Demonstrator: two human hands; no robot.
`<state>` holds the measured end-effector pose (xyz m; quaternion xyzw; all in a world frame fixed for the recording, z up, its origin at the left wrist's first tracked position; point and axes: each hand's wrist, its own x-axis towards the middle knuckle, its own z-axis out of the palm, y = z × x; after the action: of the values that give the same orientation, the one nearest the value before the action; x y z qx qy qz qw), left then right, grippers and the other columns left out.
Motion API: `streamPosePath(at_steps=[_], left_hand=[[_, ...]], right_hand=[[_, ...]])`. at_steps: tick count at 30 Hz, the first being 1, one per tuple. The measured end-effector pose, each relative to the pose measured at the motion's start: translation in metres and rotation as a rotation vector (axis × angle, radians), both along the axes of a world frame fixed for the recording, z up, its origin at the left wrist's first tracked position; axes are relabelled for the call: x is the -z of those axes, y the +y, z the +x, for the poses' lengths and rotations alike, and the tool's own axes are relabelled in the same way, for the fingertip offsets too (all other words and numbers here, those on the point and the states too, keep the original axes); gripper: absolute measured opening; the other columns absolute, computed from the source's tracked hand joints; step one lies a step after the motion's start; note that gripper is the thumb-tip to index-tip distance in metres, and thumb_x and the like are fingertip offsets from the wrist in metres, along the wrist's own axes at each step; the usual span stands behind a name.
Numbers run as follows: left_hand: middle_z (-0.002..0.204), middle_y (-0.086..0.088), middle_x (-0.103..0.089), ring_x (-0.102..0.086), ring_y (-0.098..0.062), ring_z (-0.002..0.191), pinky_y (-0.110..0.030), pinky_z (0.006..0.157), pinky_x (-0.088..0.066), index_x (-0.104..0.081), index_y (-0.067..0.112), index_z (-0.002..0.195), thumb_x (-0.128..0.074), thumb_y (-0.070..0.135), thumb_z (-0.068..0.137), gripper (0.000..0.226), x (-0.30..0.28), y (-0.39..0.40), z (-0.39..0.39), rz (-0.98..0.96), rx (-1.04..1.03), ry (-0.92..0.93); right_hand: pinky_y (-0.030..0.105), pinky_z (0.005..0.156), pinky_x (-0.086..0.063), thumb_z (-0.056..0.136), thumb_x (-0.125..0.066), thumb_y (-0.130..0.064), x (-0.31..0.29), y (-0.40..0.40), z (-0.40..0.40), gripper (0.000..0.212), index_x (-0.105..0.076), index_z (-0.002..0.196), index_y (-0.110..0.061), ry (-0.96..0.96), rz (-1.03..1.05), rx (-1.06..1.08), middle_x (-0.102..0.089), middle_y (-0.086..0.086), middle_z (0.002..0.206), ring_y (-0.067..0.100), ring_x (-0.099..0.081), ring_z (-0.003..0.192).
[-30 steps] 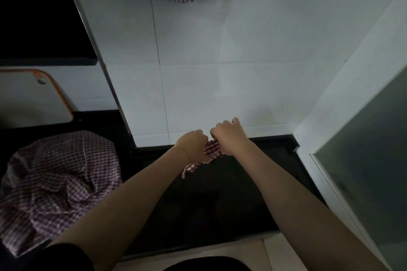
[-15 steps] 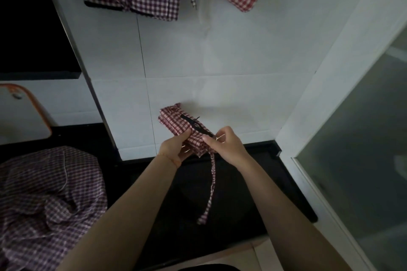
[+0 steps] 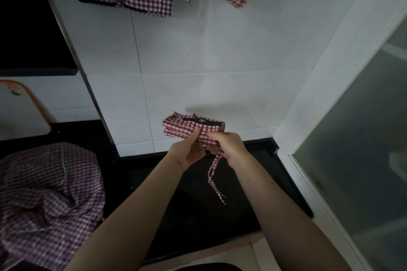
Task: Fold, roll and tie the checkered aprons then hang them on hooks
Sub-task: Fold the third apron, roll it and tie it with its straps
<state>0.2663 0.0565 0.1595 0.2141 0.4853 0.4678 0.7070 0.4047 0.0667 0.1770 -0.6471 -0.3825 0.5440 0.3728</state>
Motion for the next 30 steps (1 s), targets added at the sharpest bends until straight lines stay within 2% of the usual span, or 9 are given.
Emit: streamPosePath(at_steps=[3, 6, 8, 11, 16, 19, 22, 25, 30], left_hand=[[0.074, 0.003, -0.063, -0.058, -0.014, 0.069, -0.028, 0.059, -0.05, -0.061, 0.014, 0.074, -0.066, 0.048, 0.087, 0.036, 0.006, -0.004, -0.011, 0.346, -0.038, 1.117], [0.116, -0.002, -0.058, -0.054, -0.022, 0.109, -0.04, 0.096, -0.044, -0.059, 0.02, 0.116, -0.074, 0.047, 0.074, 0.053, 0.015, -0.002, -0.024, 1.088, -0.005, 1.796], [0.143, -0.005, -0.044, -0.04, -0.028, 0.135, -0.054, 0.117, -0.022, -0.041, 0.023, 0.143, -0.077, 0.052, 0.071, 0.086, 0.02, 0.004, -0.028, 1.101, 0.306, 1.988], [0.129, -0.006, -0.055, -0.054, -0.027, 0.12, -0.052, 0.113, -0.031, -0.046, 0.017, 0.139, -0.078, 0.039, 0.076, 0.074, 0.022, 0.01, -0.026, 1.085, 0.299, 2.063], [0.085, 0.0, -0.068, -0.063, -0.02, 0.067, -0.032, 0.06, -0.051, -0.065, 0.01, 0.118, -0.083, 0.007, 0.07, 0.052, 0.028, 0.016, -0.025, 1.166, 0.281, 1.96], [0.096, 0.004, -0.064, -0.061, -0.017, 0.079, -0.028, 0.061, -0.039, -0.051, 0.019, 0.128, -0.062, 0.011, 0.089, 0.041, 0.024, 0.013, -0.02, 0.872, 0.457, 2.057], [0.1, 0.002, -0.063, -0.056, -0.017, 0.079, -0.028, 0.061, -0.034, -0.047, 0.02, 0.129, -0.053, 0.01, 0.093, 0.037, 0.021, 0.011, -0.018, 0.75, 0.493, 2.066], [0.098, 0.002, -0.062, -0.048, -0.016, 0.072, -0.028, 0.06, -0.033, -0.046, 0.019, 0.13, -0.053, 0.009, 0.093, 0.039, 0.02, 0.011, -0.017, 0.706, 0.512, 2.066], [0.083, 0.003, -0.054, -0.048, -0.015, 0.066, -0.027, 0.053, -0.03, -0.037, 0.022, 0.132, -0.053, 0.006, 0.092, 0.046, 0.02, 0.01, -0.02, 0.74, 0.516, 2.057]], right_hand=[[0.026, 0.056, -0.055, 0.089, -0.071, -0.019, -0.006, 0.007, 0.017, 0.022, -0.067, 0.102, -0.003, 0.036, -0.065, 0.059, -0.076, 0.011, 0.086, 0.019, -0.071, 0.066], [0.026, 0.049, -0.046, 0.093, -0.064, -0.02, -0.011, 0.013, 0.029, 0.024, -0.064, 0.109, -0.002, 0.103, -0.146, 0.017, -0.072, 0.01, 0.079, 0.017, -0.066, 0.056], [0.026, 0.046, -0.045, 0.095, -0.062, -0.022, -0.014, 0.015, 0.03, 0.023, -0.063, 0.111, -0.006, 0.117, -0.19, -0.037, -0.069, 0.008, 0.072, 0.016, -0.062, 0.052], [0.025, 0.048, -0.047, 0.094, -0.062, -0.023, -0.018, 0.016, 0.032, 0.021, -0.062, 0.11, -0.008, 0.108, -0.219, -0.105, -0.067, 0.008, 0.073, 0.016, -0.062, 0.054], [0.031, 0.06, -0.057, 0.097, -0.057, -0.043, -0.017, 0.014, 0.036, 0.043, -0.067, 0.109, -0.003, 0.036, -0.207, -0.123, -0.073, 0.014, 0.084, 0.021, -0.07, 0.066], [0.034, 0.066, -0.061, 0.098, -0.051, -0.049, -0.014, 0.013, 0.039, 0.051, -0.065, 0.108, -0.001, -0.072, -0.16, -0.134, -0.071, 0.019, 0.093, 0.027, -0.072, 0.07], [0.038, 0.07, -0.062, 0.095, -0.058, -0.023, -0.012, 0.01, 0.042, 0.029, -0.062, 0.107, 0.003, -0.21, -0.084, -0.153, -0.067, 0.017, 0.095, 0.027, -0.073, 0.069], [0.041, 0.073, -0.06, 0.091, -0.06, -0.004, -0.01, 0.01, 0.045, 0.014, -0.063, 0.101, 0.006, -0.328, -0.028, -0.172, -0.068, 0.019, 0.093, 0.03, -0.074, 0.073], [0.032, 0.064, -0.053, 0.093, -0.063, -0.011, -0.012, 0.012, 0.048, 0.017, -0.069, 0.097, 0.004, -0.498, 0.015, -0.257, -0.068, 0.014, 0.081, 0.02, -0.066, 0.06]])
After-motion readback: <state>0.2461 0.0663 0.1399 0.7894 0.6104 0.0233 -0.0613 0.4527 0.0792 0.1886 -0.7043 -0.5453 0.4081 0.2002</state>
